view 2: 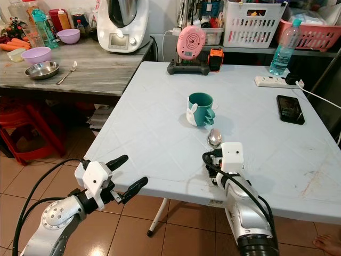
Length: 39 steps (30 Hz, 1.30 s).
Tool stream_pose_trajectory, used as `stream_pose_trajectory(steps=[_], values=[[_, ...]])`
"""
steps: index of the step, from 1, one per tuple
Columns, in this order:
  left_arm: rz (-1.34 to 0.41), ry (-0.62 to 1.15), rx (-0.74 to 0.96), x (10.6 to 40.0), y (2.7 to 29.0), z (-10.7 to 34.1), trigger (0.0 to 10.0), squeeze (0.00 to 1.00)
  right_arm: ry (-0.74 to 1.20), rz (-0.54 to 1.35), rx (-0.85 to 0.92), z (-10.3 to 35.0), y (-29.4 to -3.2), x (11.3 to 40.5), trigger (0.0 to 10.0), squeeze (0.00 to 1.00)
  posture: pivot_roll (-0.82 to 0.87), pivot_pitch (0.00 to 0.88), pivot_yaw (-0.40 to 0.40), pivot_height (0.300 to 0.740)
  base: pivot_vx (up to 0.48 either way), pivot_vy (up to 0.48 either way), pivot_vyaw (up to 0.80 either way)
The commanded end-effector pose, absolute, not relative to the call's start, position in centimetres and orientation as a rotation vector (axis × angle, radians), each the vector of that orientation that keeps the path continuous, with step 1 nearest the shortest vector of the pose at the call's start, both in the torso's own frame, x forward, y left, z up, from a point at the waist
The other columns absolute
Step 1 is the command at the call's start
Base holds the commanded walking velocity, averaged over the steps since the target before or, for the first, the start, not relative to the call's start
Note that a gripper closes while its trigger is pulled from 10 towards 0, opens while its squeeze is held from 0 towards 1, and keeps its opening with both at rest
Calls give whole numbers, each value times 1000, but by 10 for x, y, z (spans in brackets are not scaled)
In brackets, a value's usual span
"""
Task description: Setting the table
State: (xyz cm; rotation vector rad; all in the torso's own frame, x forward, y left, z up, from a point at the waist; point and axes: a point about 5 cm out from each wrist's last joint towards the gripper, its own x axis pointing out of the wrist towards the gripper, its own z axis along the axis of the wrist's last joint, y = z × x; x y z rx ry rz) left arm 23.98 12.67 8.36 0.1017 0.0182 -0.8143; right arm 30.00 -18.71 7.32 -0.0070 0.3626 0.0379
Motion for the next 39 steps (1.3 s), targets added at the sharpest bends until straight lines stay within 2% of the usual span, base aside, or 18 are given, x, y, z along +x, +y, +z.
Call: stream_pose_trajectory(steps=[1,6,18,39], values=[[-845,9,111,241,125,89,10000,0,375,30,7,72,-191,303,0,0,19,0,50,740,0,0,0],[-908,16,144,240,123,88,10000,0,382,49,16,72,-188,308,0,0,19,0,52,740,0,0,0],[-895,14,169,245,129,87,10000,0,401,89,30,68,-181,315,0,0,25,0,50,740,0,0,0],[-920,3,194,244,126,85,10000,0,450,64,140,53,-175,309,0,0,25,0,51,740,0,0,0]])
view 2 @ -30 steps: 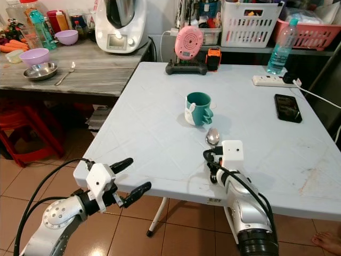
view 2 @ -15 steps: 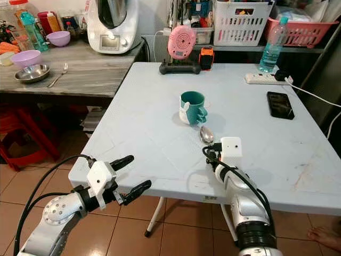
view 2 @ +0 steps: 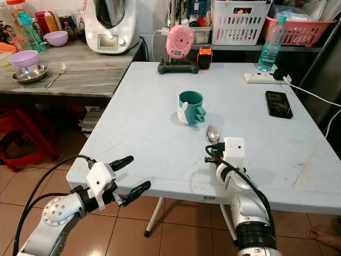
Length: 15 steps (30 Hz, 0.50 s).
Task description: Setting the table
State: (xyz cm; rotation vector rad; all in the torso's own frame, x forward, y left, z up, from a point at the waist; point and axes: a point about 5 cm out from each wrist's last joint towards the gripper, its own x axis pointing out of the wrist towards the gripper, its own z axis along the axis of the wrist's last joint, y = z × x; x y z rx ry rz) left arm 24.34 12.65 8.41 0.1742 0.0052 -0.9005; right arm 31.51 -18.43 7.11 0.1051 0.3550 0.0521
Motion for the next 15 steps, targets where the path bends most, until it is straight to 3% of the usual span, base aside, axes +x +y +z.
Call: stream_pose_trajectory(steps=[1,8,15], values=[[-920,2,195,244,126,85,10000,0,451,62,145,52,-175,309,0,0,25,0,51,740,0,0,0],[-917,-6,202,245,125,86,10000,0,443,35,194,52,-172,309,0,0,27,0,49,740,0,0,0],[-867,-32,194,248,128,90,10000,0,268,-28,224,91,-173,316,0,0,29,0,49,740,0,0,0]])
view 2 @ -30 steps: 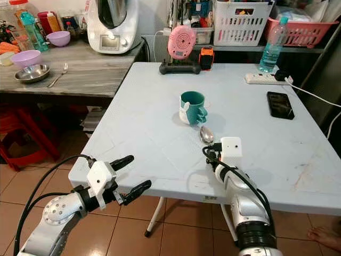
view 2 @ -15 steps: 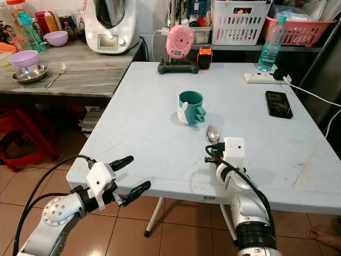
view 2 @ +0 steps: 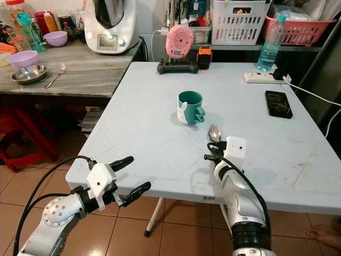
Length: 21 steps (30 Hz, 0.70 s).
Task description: Setting the table
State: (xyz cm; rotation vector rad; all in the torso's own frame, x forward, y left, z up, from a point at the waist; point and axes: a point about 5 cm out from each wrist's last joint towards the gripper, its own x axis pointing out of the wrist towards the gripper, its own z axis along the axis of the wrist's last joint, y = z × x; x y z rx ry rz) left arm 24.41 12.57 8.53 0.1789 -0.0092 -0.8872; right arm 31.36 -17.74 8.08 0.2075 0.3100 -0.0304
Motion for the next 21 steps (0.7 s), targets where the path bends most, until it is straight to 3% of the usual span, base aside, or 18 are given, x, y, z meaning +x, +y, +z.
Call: stream_pose_trajectory(steps=[1,8,10,11,12,13,14,15,16,21], values=[[-847,-39,186,249,129,91,10000,0,236,-43,229,97,-174,316,0,0,29,0,49,740,0,0,0],[-533,-33,156,280,152,96,10000,0,50,-118,258,126,-175,304,0,0,16,0,45,740,0,0,0],[-485,-46,141,285,156,98,10000,0,12,-125,278,132,-171,298,1294,0,16,0,45,740,0,0,0],[-479,-48,140,285,157,99,10000,0,6,-127,277,133,-171,297,1294,0,16,0,45,740,0,0,0],[-458,-47,129,288,157,100,10000,0,-2,-121,286,134,-167,295,3804,0,6,0,45,740,0,0,0],[-453,-47,126,289,158,100,10000,0,-4,-119,288,134,-167,295,3804,0,6,0,45,740,0,0,0],[-439,-46,107,290,158,100,10000,0,-23,-118,270,136,-165,293,9255,0,6,0,45,740,0,0,0],[-431,-46,93,291,159,101,10000,0,-36,-118,255,138,-164,292,9255,0,6,0,45,740,0,0,0],[-395,-46,69,294,160,101,10000,0,-57,-111,239,140,-161,291,10000,0,1,0,44,740,0,0,0],[-357,-42,17,298,160,101,10000,0,-64,-94,199,142,-158,291,10000,0,1,0,42,740,0,0,0]])
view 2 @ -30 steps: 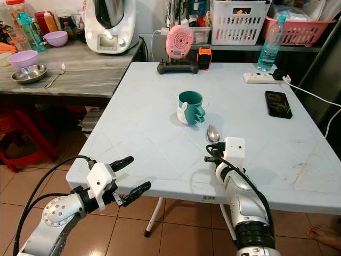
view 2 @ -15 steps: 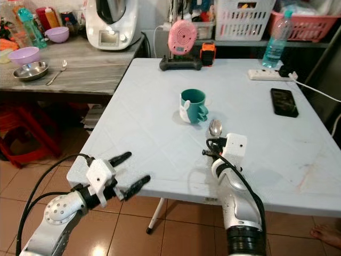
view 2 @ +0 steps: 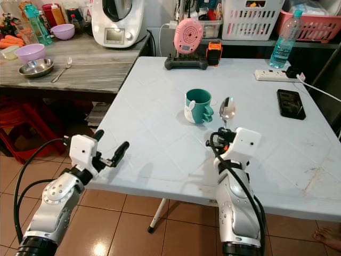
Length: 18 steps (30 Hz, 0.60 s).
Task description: Setting the table
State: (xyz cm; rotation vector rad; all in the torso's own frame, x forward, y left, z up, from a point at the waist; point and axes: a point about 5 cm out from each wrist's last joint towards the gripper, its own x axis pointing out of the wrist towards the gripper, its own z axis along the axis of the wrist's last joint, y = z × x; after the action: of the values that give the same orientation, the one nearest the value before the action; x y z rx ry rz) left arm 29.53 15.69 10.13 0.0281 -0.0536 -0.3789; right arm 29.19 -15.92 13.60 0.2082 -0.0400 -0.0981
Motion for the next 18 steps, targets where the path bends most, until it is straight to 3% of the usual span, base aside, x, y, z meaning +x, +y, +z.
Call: stream_pose_trajectory(steps=[1,9,18], values=[[-349,-43,0,298,160,101,10000,0,-55,-89,205,141,-157,291,10000,0,1,0,42,740,0,0,-587],[-322,-39,-25,299,159,100,10000,0,-53,-87,186,139,-160,293,10000,0,11,0,30,740,0,68,-652],[-320,-45,-39,302,157,101,10000,0,-53,-56,179,138,-156,294,10000,0,10,0,26,740,0,332,0]])
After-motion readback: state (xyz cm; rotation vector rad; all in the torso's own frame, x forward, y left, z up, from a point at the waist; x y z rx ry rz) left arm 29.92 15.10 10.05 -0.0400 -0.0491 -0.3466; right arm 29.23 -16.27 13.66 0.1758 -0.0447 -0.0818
